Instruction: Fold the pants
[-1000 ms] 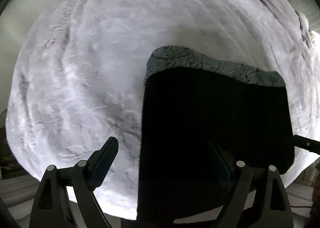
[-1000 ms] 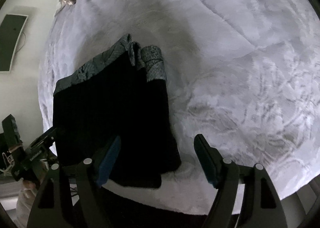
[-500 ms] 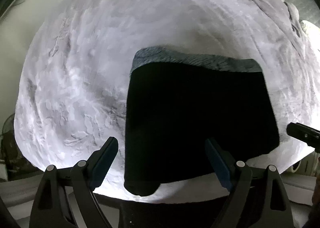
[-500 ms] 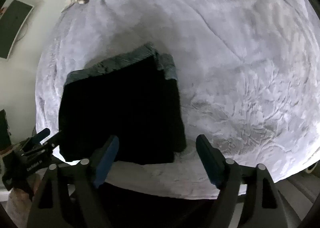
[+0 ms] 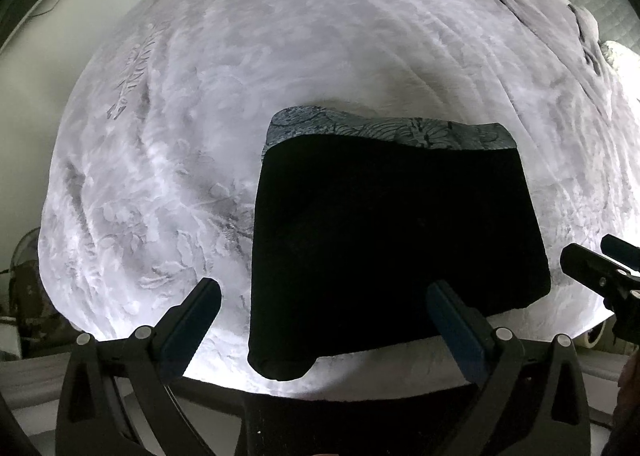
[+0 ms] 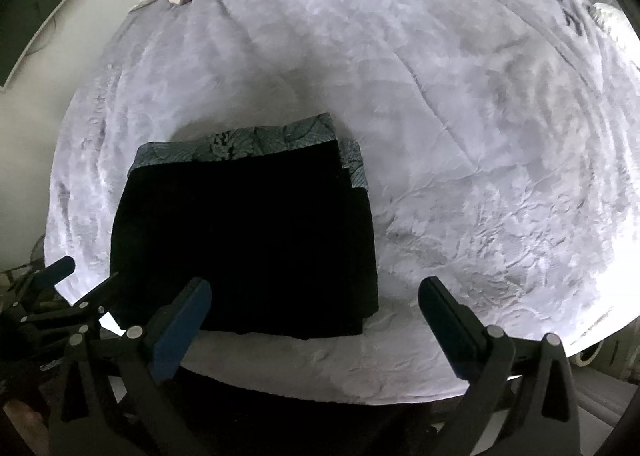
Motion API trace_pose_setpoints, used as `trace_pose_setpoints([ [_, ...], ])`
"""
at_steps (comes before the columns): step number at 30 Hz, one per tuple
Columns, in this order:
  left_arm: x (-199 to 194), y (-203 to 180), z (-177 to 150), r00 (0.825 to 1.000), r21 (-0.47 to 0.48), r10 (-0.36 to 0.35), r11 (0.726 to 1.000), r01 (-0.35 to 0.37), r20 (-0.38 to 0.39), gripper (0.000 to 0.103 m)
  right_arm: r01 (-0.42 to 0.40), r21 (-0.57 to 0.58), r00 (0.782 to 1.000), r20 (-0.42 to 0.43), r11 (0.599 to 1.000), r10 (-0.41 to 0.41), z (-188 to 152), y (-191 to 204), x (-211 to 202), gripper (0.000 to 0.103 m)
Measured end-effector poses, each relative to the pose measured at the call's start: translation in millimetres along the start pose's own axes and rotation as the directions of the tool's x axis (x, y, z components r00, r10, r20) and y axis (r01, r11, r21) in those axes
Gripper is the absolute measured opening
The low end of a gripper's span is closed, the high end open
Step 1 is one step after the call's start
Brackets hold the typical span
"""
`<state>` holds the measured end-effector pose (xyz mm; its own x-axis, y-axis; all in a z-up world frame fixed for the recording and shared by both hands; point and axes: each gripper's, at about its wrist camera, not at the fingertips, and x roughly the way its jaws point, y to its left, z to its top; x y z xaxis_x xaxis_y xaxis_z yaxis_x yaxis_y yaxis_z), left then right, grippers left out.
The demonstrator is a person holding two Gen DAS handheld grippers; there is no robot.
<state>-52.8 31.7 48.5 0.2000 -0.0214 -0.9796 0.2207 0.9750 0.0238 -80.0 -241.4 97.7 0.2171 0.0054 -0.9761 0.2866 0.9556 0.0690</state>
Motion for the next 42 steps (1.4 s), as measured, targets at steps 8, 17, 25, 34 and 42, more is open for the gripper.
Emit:
trace_pose_setpoints([
  [8,-1.7,0.3,0.3,1.0,0.004,0.01,1.0,-0.01,0.012,0.103,0.029,-0.007,1.0,-0.001,1.0,-0.029,-3.0,7.6,-1.7,0.103],
  [17,-6.8,-1.6,1.7,0.998,0.016,0.037,0.999,-0.038,0.047,0.103,0.038,-0.008,0.999,0.001,0.999,-0.038,-4.7,9.6,-2.2,0.103],
  [25,-7.2,-1.6,2.5,0.998,0.023,0.049,0.998,-0.05,0.048,0.103,0.056,-0.016,0.998,0.011,0.998,-0.055,-5.2,10.1,-4.2,0.103],
  [34,-6.7,-1.5,2.4,0.998,0.024,0.055,0.998,-0.056,0.042,0.103,0.057,-0.022,0.998,0.011,0.998,-0.056,-3.8,11.4,-4.4,0.103],
  [42,-7.2,-3.3,1.0,0.998,0.022,0.056,0.998,-0.057,0.041,0.103,0.061,-0.023,0.998,0.012,0.998,-0.061,-4.4,13.2,-4.1,0.103],
])
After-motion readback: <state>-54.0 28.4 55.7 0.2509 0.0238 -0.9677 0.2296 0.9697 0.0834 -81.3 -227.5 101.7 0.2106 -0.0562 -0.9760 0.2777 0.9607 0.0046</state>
